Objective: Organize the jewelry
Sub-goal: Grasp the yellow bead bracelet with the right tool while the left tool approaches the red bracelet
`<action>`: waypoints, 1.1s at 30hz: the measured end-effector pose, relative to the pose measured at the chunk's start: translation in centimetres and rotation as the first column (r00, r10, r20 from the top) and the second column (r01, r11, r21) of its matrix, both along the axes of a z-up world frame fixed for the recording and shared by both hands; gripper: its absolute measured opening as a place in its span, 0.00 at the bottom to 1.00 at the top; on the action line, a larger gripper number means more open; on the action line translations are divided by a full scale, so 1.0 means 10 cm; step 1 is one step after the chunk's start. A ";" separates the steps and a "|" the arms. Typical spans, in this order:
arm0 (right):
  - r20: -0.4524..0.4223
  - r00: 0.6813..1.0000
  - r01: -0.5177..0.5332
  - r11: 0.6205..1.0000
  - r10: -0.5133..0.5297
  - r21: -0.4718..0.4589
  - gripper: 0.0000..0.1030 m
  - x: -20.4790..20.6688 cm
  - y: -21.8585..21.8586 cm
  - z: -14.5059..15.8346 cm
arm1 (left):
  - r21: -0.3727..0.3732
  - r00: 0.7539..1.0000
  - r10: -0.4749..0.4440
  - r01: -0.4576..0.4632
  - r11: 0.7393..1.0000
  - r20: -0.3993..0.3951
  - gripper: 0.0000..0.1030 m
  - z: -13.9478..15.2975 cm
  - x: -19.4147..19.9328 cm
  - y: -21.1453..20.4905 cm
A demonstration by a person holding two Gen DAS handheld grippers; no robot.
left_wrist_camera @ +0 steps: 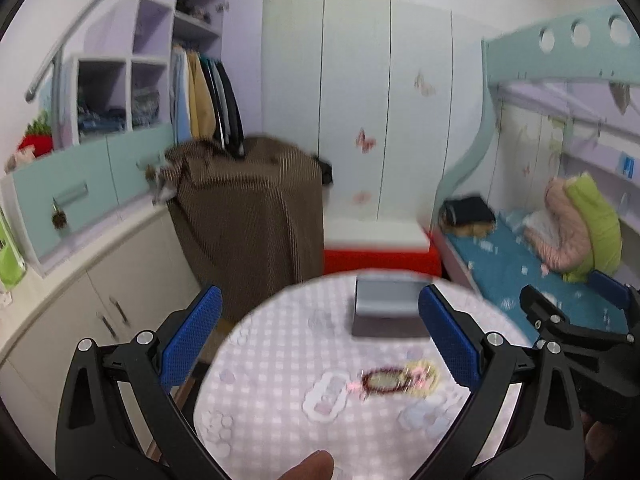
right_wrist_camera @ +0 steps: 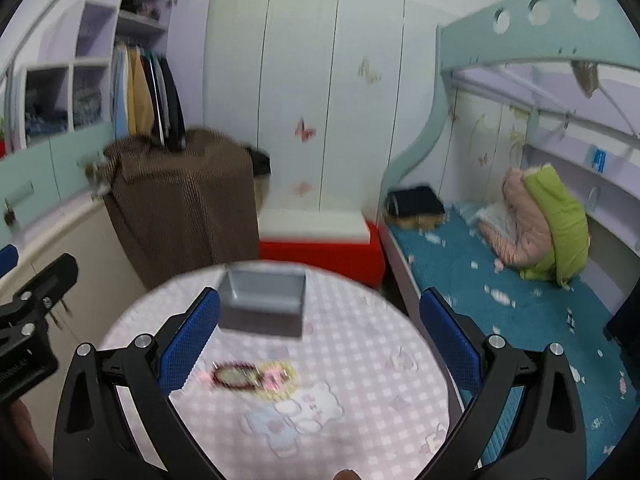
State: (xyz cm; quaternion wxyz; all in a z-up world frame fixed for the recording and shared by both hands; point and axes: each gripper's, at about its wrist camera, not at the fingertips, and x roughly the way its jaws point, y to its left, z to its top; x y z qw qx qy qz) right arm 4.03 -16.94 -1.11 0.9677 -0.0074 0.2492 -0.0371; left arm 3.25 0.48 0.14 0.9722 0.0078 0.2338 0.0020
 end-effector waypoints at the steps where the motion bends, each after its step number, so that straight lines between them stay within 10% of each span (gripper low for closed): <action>1: -0.033 0.999 -0.002 1.000 0.002 -0.001 0.93 0.06 -0.01 -0.11 | 0.003 0.999 -0.001 0.001 1.000 -0.034 0.96 -0.13 0.06 0.00; 9: -0.292 0.954 -0.069 0.998 0.064 -0.008 0.93 0.52 0.04 -1.08 | -0.011 0.958 -0.022 0.020 1.000 -0.285 0.96 -1.14 0.57 0.03; 20: -0.432 0.895 -0.111 0.993 0.114 0.033 0.89 0.87 0.02 -1.65 | 0.000 0.901 -0.057 0.063 0.998 -0.430 0.95 -1.78 0.90 -0.08; 33: -0.505 0.855 -0.101 0.993 0.120 0.064 0.41 1.18 -0.03 -1.85 | -0.017 0.881 -0.105 0.110 0.994 -0.462 0.95 -1.88 1.24 -0.25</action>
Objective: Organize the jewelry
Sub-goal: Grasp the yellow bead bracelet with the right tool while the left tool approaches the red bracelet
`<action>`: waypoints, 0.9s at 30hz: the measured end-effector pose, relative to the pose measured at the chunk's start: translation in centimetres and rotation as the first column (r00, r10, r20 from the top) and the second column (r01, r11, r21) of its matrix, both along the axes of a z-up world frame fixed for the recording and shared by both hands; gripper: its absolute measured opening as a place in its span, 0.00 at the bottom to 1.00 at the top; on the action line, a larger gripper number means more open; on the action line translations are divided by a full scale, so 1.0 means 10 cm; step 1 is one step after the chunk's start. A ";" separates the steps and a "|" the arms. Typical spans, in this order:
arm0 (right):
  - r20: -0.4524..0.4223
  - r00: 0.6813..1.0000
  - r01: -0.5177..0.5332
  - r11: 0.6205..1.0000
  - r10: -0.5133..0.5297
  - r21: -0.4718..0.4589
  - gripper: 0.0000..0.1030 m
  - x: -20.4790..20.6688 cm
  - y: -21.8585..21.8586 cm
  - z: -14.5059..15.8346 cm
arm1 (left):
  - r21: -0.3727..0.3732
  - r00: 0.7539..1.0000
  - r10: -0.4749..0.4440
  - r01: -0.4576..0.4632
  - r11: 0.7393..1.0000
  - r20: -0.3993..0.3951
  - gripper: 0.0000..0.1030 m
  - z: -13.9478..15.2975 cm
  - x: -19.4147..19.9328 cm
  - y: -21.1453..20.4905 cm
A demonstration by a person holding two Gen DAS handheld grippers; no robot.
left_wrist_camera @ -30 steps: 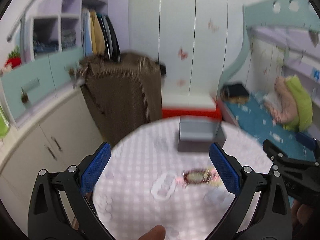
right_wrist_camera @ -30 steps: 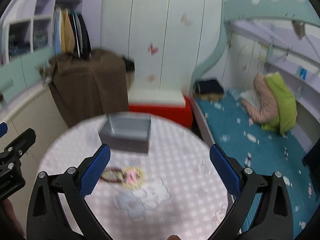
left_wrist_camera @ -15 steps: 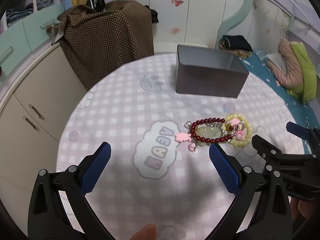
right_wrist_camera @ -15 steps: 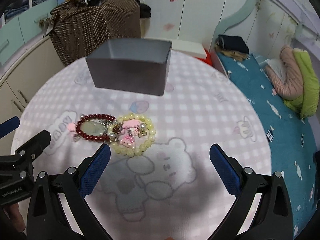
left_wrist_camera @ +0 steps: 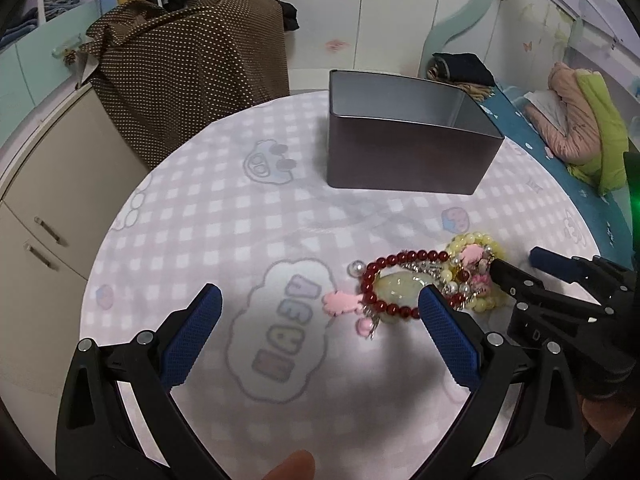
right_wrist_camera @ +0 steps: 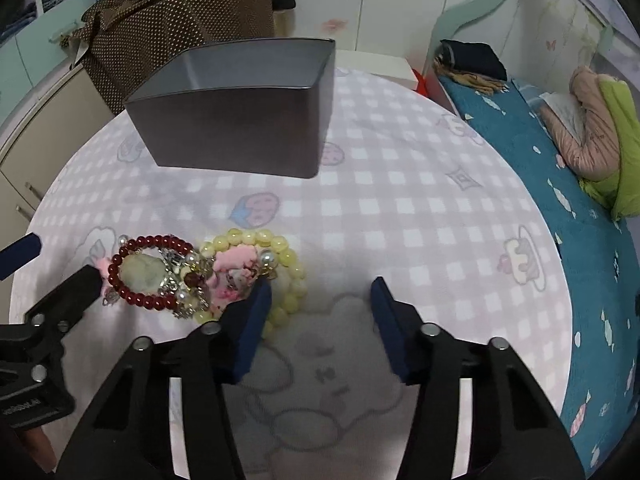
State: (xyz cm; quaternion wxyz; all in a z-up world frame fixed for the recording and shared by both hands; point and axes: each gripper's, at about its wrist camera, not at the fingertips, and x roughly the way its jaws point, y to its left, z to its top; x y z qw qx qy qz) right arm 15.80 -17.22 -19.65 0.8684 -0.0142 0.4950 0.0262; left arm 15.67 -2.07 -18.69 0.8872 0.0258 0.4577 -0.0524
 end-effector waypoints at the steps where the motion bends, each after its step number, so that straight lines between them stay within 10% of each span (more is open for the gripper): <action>1: -0.002 1.000 -0.011 1.000 0.011 0.001 0.33 0.01 0.02 0.01 | -0.005 1.000 -0.006 0.006 1.000 -0.007 0.95 -0.01 0.04 -0.01; 3: -0.003 0.999 -0.039 0.999 0.039 -0.013 0.10 0.00 0.07 0.01 | -0.016 1.000 -0.020 0.020 1.000 -0.024 0.95 -0.05 0.09 -0.04; 9: -0.002 1.000 -0.022 0.997 0.022 0.076 0.08 -0.10 -0.06 0.04 | -0.049 0.996 -0.045 0.041 0.998 -0.078 0.93 -0.20 0.19 -0.06; 19: 0.037 0.999 -0.007 0.971 -0.002 0.240 0.08 -0.25 -0.30 0.22 | -0.167 0.988 -0.133 0.119 0.979 -0.078 0.19 -0.15 0.17 -0.07; 27: 0.119 0.993 -0.054 0.958 0.021 0.280 0.08 -0.34 -0.30 0.54 | -0.210 0.988 -0.154 0.143 0.967 -0.034 0.00 0.01 0.08 0.02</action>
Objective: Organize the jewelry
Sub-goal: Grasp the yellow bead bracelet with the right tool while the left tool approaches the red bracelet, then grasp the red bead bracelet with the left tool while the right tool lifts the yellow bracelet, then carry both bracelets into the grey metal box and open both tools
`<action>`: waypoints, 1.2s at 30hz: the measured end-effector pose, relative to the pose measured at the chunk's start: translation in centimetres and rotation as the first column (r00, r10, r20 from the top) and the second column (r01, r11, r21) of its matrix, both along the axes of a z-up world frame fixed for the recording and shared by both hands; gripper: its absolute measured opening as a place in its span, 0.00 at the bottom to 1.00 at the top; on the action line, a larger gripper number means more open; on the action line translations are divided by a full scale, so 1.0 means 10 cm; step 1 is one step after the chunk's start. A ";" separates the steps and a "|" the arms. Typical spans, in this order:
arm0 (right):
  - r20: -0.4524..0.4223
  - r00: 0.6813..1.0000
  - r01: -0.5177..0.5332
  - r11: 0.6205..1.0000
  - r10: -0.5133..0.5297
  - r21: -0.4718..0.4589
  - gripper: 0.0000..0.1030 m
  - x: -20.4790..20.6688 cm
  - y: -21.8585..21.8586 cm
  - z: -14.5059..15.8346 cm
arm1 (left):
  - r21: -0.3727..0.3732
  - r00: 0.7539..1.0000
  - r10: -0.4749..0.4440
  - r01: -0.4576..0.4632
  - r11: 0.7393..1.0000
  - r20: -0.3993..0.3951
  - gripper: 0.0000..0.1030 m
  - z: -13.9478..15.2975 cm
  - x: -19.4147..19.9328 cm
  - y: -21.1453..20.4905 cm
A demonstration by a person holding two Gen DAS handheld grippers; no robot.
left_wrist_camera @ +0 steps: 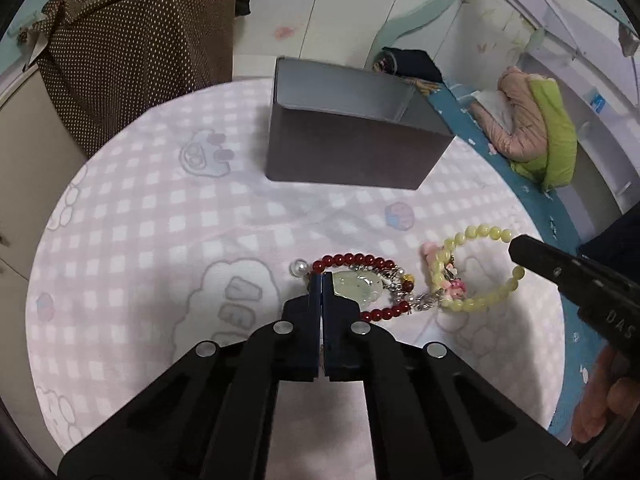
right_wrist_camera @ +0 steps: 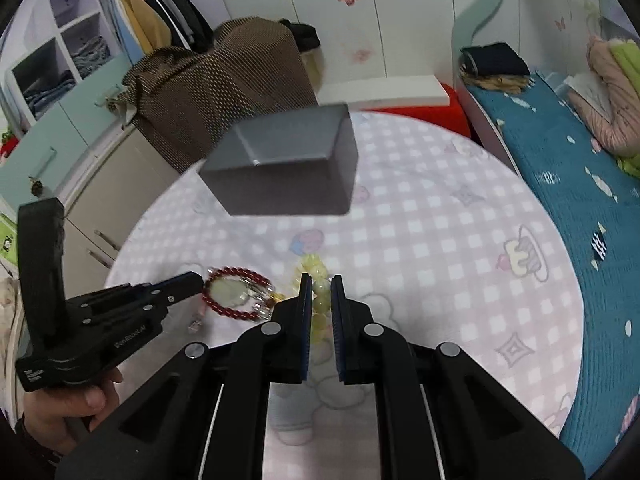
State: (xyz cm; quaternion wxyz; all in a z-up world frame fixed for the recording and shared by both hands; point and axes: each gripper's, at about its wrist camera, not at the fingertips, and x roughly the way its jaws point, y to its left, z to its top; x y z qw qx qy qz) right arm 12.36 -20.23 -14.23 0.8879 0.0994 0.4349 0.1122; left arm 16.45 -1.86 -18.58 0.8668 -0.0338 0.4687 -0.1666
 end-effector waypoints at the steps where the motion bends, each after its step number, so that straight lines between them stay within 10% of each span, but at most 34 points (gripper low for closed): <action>1: 0.011 1.000 -0.003 1.000 0.003 -0.002 0.08 -0.01 0.01 0.05 | -0.006 1.000 -0.003 0.003 1.000 0.007 0.00 0.02 -0.01 0.02; 7: 0.053 0.998 -0.018 1.000 0.019 -0.015 0.08 -0.05 0.05 0.20 | 0.011 1.000 -0.011 0.012 1.000 -0.009 0.01 0.00 -0.01 0.01; 11: 0.043 0.999 -0.021 1.000 0.022 -0.014 0.08 -0.05 0.04 0.16 | 0.034 1.000 0.001 0.000 0.999 -0.022 0.64 -0.11 0.03 -0.05; 19: 0.030 0.999 -0.012 1.000 0.012 -0.005 0.08 -0.08 0.01 0.13 | 0.018 1.000 -0.008 0.009 1.000 -0.015 0.07 -0.16 0.07 -0.06; 25: 0.040 0.999 -0.013 1.000 0.014 -0.002 0.08 -0.11 0.01 0.17 | -0.097 0.999 -0.042 0.038 0.995 -0.033 0.07 -0.15 0.01 0.01; 36: 0.109 0.994 -0.027 1.000 0.026 0.007 0.08 -0.17 0.00 0.49 | -0.080 0.990 -0.064 0.074 0.994 0.123 0.07 0.46 -0.22 0.07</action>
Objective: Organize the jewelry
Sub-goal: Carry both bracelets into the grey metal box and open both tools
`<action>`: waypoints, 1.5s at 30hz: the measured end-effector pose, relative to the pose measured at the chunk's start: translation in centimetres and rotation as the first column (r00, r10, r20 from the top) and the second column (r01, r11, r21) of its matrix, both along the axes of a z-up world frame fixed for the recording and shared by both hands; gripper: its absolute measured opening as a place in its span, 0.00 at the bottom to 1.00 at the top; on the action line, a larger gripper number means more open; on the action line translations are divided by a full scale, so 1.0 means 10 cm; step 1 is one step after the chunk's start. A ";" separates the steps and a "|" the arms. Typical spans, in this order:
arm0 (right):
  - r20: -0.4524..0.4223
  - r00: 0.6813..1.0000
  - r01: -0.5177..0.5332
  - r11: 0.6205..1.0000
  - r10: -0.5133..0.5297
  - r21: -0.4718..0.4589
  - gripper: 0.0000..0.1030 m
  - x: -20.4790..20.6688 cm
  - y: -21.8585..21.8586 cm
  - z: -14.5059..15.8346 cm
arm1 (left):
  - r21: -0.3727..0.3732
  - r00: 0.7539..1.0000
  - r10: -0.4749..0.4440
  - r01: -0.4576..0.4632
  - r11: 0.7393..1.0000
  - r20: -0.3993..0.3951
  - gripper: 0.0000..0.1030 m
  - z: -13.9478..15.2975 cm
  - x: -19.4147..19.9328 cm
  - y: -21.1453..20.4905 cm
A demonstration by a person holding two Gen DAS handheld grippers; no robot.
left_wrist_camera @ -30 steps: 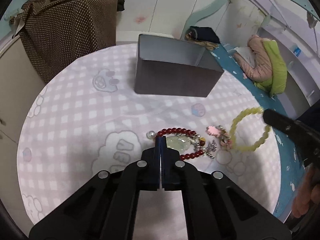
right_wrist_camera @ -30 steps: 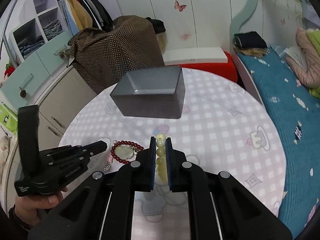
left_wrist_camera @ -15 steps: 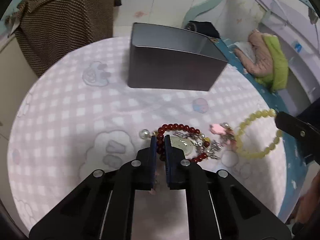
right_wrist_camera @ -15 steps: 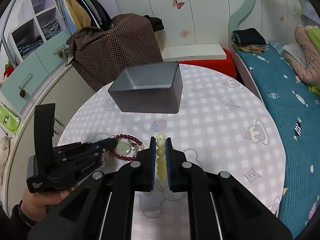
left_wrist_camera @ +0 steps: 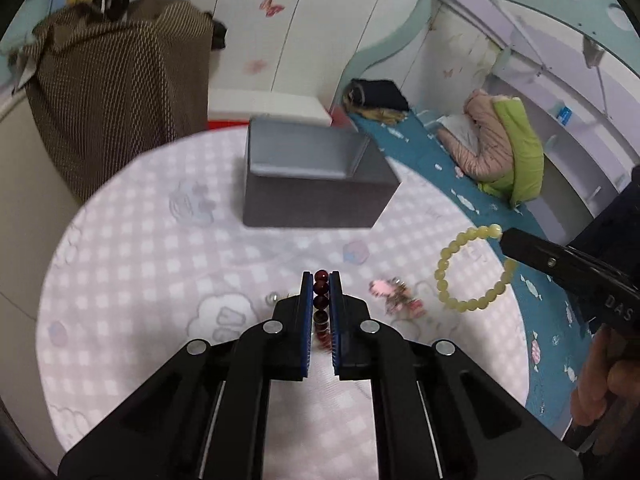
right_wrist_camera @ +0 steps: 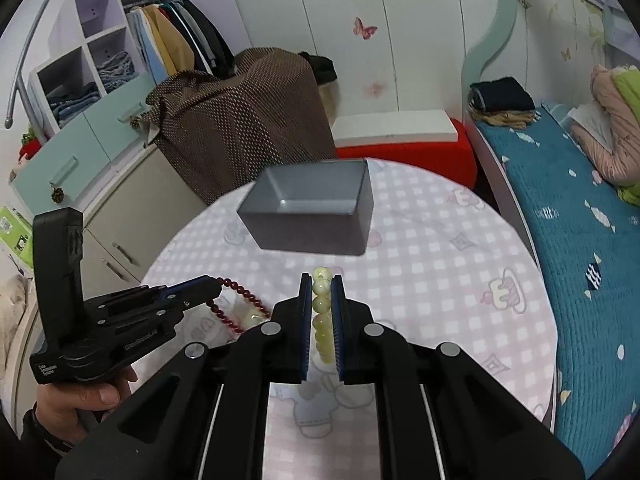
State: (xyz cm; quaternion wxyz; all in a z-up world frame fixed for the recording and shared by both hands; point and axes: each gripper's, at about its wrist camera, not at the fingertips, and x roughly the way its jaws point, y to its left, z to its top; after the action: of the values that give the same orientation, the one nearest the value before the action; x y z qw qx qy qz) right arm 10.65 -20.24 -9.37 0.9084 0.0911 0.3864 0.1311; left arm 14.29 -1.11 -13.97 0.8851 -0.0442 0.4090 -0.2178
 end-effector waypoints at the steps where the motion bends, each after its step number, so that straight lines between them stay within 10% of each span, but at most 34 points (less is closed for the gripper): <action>1: 0.007 1.000 -0.004 1.000 0.004 0.001 0.08 0.00 0.00 0.03 | 0.001 1.000 -0.004 0.004 1.000 0.013 0.07 0.06 -0.02 0.00; 25: 0.093 0.991 -0.093 0.996 0.094 -0.007 0.08 0.68 0.23 0.52 | 0.005 0.979 -0.033 0.033 0.999 0.199 0.07 1.10 0.44 -0.05; 45: -0.179 0.982 -0.072 0.995 0.060 -0.064 0.11 1.78 0.27 -0.22 | 0.041 0.996 -0.012 0.016 0.999 -0.085 0.08 0.33 1.66 -0.31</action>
State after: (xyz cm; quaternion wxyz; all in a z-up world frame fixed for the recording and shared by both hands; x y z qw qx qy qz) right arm 28.46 -17.53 -11.54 0.8683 0.0575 0.4727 0.1390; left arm 30.85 -4.19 -10.65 0.8661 -0.0322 0.4509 -0.2133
